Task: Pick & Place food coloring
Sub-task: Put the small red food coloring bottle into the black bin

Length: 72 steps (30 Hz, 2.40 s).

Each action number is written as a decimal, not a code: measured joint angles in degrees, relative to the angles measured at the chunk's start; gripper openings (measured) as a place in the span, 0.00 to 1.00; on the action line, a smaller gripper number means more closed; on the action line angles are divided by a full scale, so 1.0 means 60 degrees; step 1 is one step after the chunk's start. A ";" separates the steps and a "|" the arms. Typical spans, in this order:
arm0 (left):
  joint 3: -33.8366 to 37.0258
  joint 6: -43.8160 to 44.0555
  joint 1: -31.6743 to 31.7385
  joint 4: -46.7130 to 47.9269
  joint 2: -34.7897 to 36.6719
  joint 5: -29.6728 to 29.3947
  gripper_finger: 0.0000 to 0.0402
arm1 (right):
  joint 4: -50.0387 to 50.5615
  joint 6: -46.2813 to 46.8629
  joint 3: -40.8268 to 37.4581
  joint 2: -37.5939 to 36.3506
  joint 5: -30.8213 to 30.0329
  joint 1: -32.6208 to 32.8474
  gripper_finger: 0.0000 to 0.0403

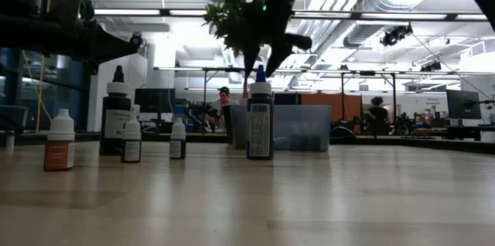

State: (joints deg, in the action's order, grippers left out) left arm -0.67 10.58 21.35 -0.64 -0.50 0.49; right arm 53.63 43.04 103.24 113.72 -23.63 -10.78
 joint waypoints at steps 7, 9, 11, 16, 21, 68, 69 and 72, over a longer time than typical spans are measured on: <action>0.0000 0.0002 -0.0002 0.0002 0.0002 0.0000 0.00 | 0.0230 -0.0154 0.0000 -0.1069 -0.0296 0.0759 0.55; 0.0000 -0.0002 0.0002 0.0000 0.0001 0.0000 0.00 | 0.0401 -0.0171 0.0000 -0.1415 -0.0617 0.1005 0.55; 0.0000 0.0002 -0.0002 0.0000 0.0002 0.0003 0.00 | 0.0624 -0.0116 0.0000 -0.1764 -0.1008 0.1271 0.53; 0.0000 -0.0002 0.0002 0.0000 0.0002 0.0000 0.00 | 0.1530 -0.0082 0.0004 -0.2439 -0.1612 0.1992 0.49; 0.0000 0.0002 -0.0001 0.0003 -0.0002 0.0000 0.00 | 0.2788 0.0396 0.0003 -0.2861 -0.1521 0.2692 0.45; 0.0000 -0.0001 0.0002 0.0000 0.0002 0.0000 0.00 | -0.7744 -0.4595 -1.3561 -1.5605 0.0324 0.3388 0.00; 0.0000 0.0002 -0.0001 0.0000 -0.0002 0.0000 0.00 | -0.8191 -0.4858 -1.3805 -1.5794 0.0633 0.3388 0.00; 0.0000 -0.0002 0.0000 0.0000 0.0000 0.0000 0.00 | -0.9107 -0.5244 -1.4475 -1.6330 0.1183 0.3388 0.00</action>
State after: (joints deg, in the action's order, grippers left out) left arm -0.67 10.57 21.36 -0.64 -0.50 0.49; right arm -1.02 11.58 16.39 15.74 -16.53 9.54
